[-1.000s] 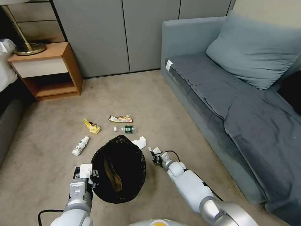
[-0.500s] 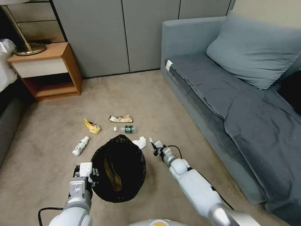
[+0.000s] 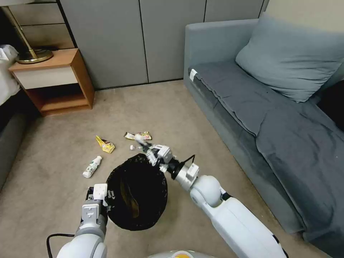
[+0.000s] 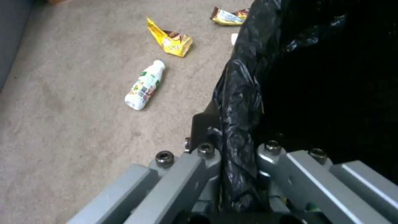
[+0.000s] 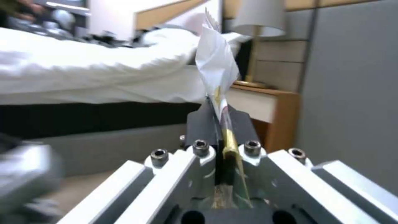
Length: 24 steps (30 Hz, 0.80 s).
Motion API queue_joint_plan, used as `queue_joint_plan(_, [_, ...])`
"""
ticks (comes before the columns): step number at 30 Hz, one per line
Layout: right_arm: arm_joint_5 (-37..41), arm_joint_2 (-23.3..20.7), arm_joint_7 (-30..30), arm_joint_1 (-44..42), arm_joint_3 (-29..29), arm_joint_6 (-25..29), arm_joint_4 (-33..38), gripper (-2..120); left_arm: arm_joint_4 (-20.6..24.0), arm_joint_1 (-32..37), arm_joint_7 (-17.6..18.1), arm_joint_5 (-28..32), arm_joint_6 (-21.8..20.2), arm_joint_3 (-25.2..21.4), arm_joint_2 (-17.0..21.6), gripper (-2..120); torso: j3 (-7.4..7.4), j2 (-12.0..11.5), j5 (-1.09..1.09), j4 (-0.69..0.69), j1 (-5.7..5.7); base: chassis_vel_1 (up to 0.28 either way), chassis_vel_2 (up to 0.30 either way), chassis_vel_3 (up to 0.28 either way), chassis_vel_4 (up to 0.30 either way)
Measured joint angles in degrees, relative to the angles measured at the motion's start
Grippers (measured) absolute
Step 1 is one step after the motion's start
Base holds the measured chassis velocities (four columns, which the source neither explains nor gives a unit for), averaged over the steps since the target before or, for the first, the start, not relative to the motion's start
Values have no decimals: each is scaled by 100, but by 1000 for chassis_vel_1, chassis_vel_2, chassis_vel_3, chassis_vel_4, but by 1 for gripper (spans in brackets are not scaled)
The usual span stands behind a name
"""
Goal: Pick up the trash bin, then pick up the garbage from the floor and place it into the trash bin.
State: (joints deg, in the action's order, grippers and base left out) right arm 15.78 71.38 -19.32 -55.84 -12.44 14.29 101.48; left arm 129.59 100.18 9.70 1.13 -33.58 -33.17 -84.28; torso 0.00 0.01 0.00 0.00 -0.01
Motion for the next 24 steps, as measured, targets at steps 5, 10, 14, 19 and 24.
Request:
queue_joint_plan(5, [-89,-314,-4,-119,-354,0,119,0,26,-8,-9,8,-5,2,7,3,0,0,-1,0,0,0,0,0,0])
queue_joint_plan(10, [-168,-371,-4,-199,-395,12,-40,0,46,-17,-12,10,-8,4,6,3,0,0,-1,-1,0,0,0,0,0])
queue_joint_plan(14, [-215,-441,-8,-262,-386,32,-133,0,57,-26,-14,15,-12,3,11,3,0,0,-1,0,0,0,0,0,0])
queue_joint_plan(19, [-273,-571,-42,-385,-353,56,-159,0,67,-38,-17,24,-15,-3,19,3,0,0,0,0,0,0,0,0,0])
queue_joint_plan(24, [-412,-607,-128,-517,-243,63,-223,0,69,-57,-18,30,-16,-3,23,3,0,0,0,-1,0,0,0,0,0])
